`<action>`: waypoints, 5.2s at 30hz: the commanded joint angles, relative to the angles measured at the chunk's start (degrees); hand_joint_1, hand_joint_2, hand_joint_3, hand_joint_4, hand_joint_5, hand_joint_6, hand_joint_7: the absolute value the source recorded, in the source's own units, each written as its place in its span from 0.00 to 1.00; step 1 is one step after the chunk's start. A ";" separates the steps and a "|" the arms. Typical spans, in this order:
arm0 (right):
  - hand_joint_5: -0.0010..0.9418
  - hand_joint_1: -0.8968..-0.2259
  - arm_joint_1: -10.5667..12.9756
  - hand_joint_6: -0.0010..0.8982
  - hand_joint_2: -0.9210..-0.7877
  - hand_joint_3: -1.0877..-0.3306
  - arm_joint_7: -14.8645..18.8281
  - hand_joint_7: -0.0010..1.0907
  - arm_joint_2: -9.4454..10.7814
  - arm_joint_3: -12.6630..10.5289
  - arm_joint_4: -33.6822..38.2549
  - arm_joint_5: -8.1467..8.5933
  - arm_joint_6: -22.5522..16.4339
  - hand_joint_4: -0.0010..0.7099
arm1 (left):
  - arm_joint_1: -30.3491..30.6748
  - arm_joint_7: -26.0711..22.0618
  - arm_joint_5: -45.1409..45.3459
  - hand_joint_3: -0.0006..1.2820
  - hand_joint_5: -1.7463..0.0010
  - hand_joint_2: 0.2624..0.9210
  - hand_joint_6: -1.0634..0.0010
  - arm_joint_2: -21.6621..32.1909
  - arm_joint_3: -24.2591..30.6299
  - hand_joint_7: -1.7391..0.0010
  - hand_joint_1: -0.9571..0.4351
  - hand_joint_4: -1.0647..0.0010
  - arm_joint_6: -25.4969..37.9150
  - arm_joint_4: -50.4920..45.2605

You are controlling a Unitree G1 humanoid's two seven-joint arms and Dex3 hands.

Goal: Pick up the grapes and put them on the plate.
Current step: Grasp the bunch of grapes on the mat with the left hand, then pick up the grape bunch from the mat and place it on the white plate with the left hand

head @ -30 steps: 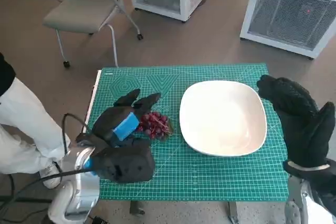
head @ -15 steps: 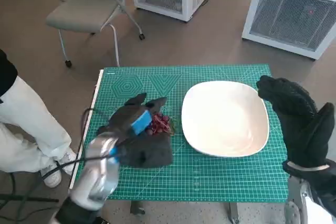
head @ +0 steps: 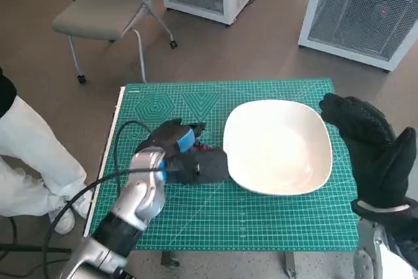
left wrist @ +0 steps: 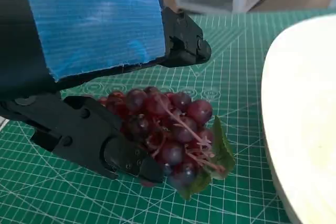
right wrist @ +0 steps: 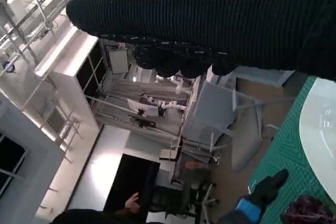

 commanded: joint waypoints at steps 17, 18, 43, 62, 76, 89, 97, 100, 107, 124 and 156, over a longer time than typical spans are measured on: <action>0.44 0.58 1.32 0.24 0.00 0.67 -0.88 0.79 0.11 0.06 -0.30 -0.40 0.63 0.51 | -3.15 2.30 -1.72 0.00 1.00 0.76 0.69 -1.01 -1.74 1.00 0.57 0.86 -2.49 8.13; 0.44 0.58 1.31 0.24 0.00 0.67 -0.87 0.79 0.10 0.06 -0.30 -0.40 0.62 0.51 | -3.11 2.45 -1.83 0.00 1.00 0.76 0.69 -0.96 -1.75 1.00 0.56 0.86 -2.61 8.13; 0.44 0.58 0.95 0.24 0.00 0.67 -0.24 0.79 -0.11 -0.06 0.80 0.06 0.52 0.50 | -2.83 12.35 -6.10 0.37 0.07 0.67 0.51 0.11 -0.09 0.99 0.87 0.61 -10.99 13.39; 0.44 0.58 0.49 0.24 0.00 0.67 -0.25 0.80 -0.16 0.05 0.82 0.21 0.83 0.50 | -2.93 10.75 -7.36 0.57 0.11 0.59 0.33 0.93 -0.07 0.91 0.96 0.52 -11.15 12.69; 0.45 0.58 0.52 0.24 0.00 0.68 -0.06 0.80 -0.29 0.01 0.66 0.35 0.81 0.50 | -3.47 10.05 -8.03 0.50 0.14 0.64 0.39 1.32 0.05 0.90 0.96 0.49 -11.26 12.85; 0.45 0.58 0.56 0.24 0.00 0.68 -0.18 0.79 -0.37 -0.05 0.43 0.16 0.70 0.52 | -3.93 8.82 -8.16 0.49 0.16 0.64 0.33 1.83 0.28 0.87 0.96 0.48 -10.06 10.63; 0.46 0.58 0.43 0.24 0.00 0.68 -0.26 0.79 -0.35 -0.10 0.55 0.06 0.50 0.53 | -3.41 7.04 -8.06 0.35 0.24 0.74 0.43 3.08 0.80 0.34 0.72 0.46 -8.85 5.30; 0.46 0.58 0.36 0.24 0.00 0.68 -0.25 0.79 -0.28 -0.09 0.68 0.03 0.34 0.53 | -2.92 5.96 -8.00 0.37 0.20 0.72 0.41 3.90 1.14 0.35 0.70 0.47 -8.16 1.63; 0.46 0.58 0.28 0.24 0.00 0.68 -0.27 0.79 -0.08 -0.06 0.83 0.06 0.14 0.53 | -2.07 3.57 -8.01 0.46 0.11 0.59 0.34 5.81 2.26 0.42 0.69 0.47 -6.89 -6.20; 0.46 0.57 0.21 0.24 0.00 0.68 -0.41 0.79 0.12 -0.10 1.09 0.06 -0.27 0.53 | -1.07 0.08 -8.96 0.10 0.27 0.89 0.26 9.30 7.71 0.52 0.69 0.30 -5.43 -23.95; 0.45 0.57 0.59 0.25 0.00 0.68 -0.74 0.78 0.40 -0.20 0.66 0.10 -0.40 0.54 | -2.34 0.87 -7.91 0.02 0.24 0.98 0.23 9.14 8.38 0.54 0.69 0.37 -8.45 -29.81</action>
